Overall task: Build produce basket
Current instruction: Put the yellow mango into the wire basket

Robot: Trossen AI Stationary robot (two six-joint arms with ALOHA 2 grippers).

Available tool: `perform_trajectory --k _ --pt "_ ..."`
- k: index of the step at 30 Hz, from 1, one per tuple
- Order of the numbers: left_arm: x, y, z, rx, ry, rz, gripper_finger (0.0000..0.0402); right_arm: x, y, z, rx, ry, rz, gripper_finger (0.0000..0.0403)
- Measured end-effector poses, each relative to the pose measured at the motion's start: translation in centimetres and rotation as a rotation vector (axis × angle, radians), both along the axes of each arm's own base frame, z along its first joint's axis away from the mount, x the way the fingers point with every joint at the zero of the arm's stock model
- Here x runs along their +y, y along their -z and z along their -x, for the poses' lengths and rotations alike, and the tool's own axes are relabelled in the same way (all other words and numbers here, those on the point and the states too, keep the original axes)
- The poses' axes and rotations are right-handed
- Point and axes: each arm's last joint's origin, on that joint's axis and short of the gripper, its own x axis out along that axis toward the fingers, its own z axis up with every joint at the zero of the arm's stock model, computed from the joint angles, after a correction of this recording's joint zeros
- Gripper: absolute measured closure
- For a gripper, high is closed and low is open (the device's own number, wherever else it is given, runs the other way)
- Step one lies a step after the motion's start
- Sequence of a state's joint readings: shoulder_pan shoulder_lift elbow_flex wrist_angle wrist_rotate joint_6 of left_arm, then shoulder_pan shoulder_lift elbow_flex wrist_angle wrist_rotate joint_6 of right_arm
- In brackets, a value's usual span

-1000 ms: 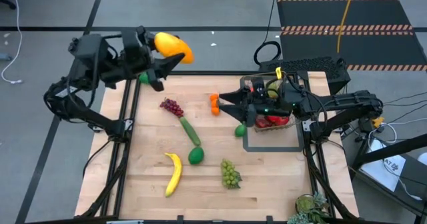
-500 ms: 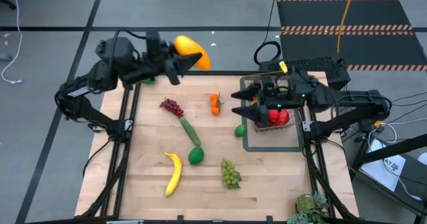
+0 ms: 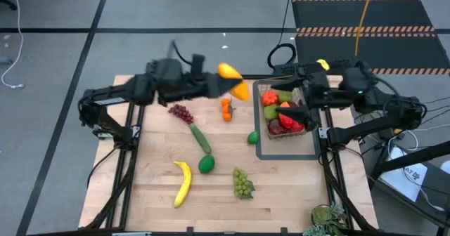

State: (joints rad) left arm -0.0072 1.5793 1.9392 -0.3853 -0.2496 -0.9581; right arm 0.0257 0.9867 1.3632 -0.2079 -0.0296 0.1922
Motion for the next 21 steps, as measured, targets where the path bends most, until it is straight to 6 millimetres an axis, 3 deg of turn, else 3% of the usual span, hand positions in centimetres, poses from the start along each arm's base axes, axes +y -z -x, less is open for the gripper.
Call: perform_trajectory --k 5,11,15,21 --pt "-0.7 1.5 -3.7 -0.078 -0.01 0.023 0.0119 0.0 -0.6 1.4 -0.047 0.015 0.125 0.0046" --pt "-1.0 2.6 -7.8 -0.292 -0.01 0.0 0.0119 -0.1 -1.2 2.7 -0.082 0.057 0.144 0.0046" --pt "-0.3 3.5 -9.3 -0.346 -0.038 -0.021 0.0119 -0.1 -1.6 4.0 -0.119 0.066 0.138 0.0046" --pt "1.3 3.5 -9.1 -0.328 -0.07 -0.049 0.0119 -0.3 -1.5 4.2 -0.096 0.126 0.149 0.0046"
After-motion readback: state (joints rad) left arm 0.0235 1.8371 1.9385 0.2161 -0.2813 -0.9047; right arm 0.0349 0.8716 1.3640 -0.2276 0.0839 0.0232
